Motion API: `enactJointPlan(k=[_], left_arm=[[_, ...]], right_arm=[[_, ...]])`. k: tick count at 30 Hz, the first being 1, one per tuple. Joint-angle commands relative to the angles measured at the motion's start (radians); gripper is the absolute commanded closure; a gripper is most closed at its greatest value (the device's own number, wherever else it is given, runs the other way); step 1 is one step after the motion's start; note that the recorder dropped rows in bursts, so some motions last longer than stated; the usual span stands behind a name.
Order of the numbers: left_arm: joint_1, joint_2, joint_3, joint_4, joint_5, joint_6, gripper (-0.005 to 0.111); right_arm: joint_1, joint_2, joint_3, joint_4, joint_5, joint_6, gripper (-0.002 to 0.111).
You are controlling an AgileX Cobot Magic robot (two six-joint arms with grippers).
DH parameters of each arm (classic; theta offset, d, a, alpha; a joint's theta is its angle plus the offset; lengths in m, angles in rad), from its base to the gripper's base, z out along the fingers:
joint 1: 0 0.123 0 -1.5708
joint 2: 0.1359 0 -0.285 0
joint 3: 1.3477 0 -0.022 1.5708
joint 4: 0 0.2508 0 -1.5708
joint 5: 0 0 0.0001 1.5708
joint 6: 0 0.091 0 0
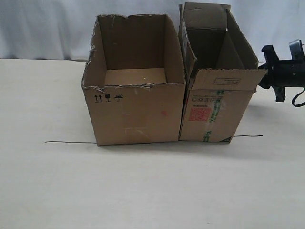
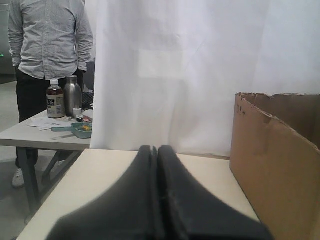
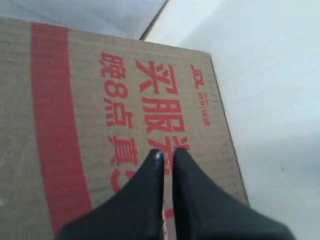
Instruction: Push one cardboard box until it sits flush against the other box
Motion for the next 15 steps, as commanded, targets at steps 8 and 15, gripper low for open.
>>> enactJointPlan(k=[8,15], left_arm=[[-0.001,-0.003,0.003,0.003,-0.005,-0.002,0.107],[-0.001,-0.003,0.003,0.001,-0.005,-0.002,0.107]], right_arm=[[0.002,0.042,-0.033,0.01,0.091,0.011,0.103],[0.034,0.042,-0.035,0.01,0.126,-0.004,0.103]])
